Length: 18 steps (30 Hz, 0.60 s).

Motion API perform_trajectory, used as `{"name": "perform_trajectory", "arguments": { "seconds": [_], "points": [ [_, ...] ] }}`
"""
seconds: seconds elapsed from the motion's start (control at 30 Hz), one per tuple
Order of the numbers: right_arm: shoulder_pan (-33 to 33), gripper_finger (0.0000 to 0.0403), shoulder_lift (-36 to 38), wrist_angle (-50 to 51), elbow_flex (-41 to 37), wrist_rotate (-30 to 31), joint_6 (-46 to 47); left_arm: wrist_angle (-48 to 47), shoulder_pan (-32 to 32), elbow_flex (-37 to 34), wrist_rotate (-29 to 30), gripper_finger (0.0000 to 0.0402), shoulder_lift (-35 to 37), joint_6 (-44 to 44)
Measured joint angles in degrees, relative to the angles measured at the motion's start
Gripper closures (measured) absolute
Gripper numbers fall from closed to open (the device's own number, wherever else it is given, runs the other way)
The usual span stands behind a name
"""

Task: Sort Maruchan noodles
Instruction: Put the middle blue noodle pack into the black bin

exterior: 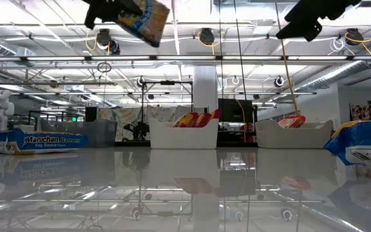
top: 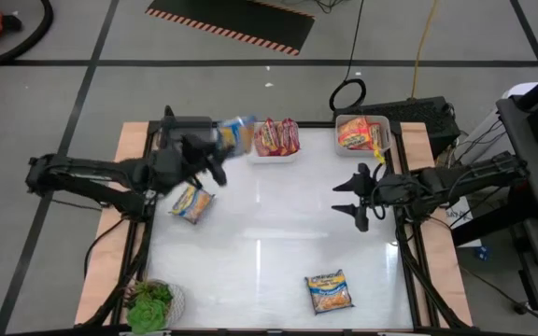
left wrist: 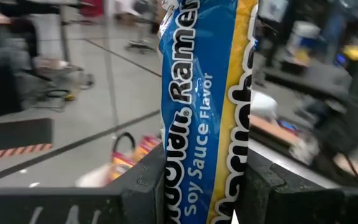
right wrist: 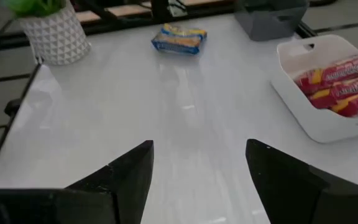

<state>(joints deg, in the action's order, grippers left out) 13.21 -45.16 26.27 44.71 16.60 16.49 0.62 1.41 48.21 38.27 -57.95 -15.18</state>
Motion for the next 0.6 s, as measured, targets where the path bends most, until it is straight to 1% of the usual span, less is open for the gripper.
{"name": "perform_trajectory", "arguments": {
  "seconds": [0.1, 0.17, 0.23, 0.33, 0.47, 0.53, 0.6],
  "points": [
    [0.0, 0.0154, 0.5, 0.02, 0.0, -0.09, 0.0, -4.01, -4.77, 0.58, -1.04, 0.0273, 3.01, 0.72],
    [0.0, 0.0154, 0.46, 0.02, 0.0, -0.1, -0.05, -11.06, -8.19, 2.62, -1.86, 0.0273, 4.1, 0.75],
    [0.0, 0.0154, 0.44, 0.08, 0.0, -0.13, -0.07, -20.3, -11.69, 5.63, -1.83, 0.0273, 4.29, -1.24],
    [0.0, 0.0154, 0.38, 0.13, 0.0, -0.13, -0.17, -34.25, -16.88, 10.91, -2.03, 0.0273, 3.45, -4.76],
    [0.0, 0.0154, 0.36, 0.1, 0.0, -0.13, -0.2, -48.69, -23.59, 16.12, -3.96, 0.0273, 1.29, -9.64],
    [0.0, 0.0154, 0.34, 0.13, 0.0, -0.13, -0.2, -53.09, -26.81, 17.68, -5.4, 0.0273, 0.38, -12.04],
    [0.0, 0.0154, 0.34, 0.1, 0.0, -0.13, -0.2, -55.37, -30.06, 18.07, -6.98, 0.0273, -0.34, -14.02]
  ]
}}
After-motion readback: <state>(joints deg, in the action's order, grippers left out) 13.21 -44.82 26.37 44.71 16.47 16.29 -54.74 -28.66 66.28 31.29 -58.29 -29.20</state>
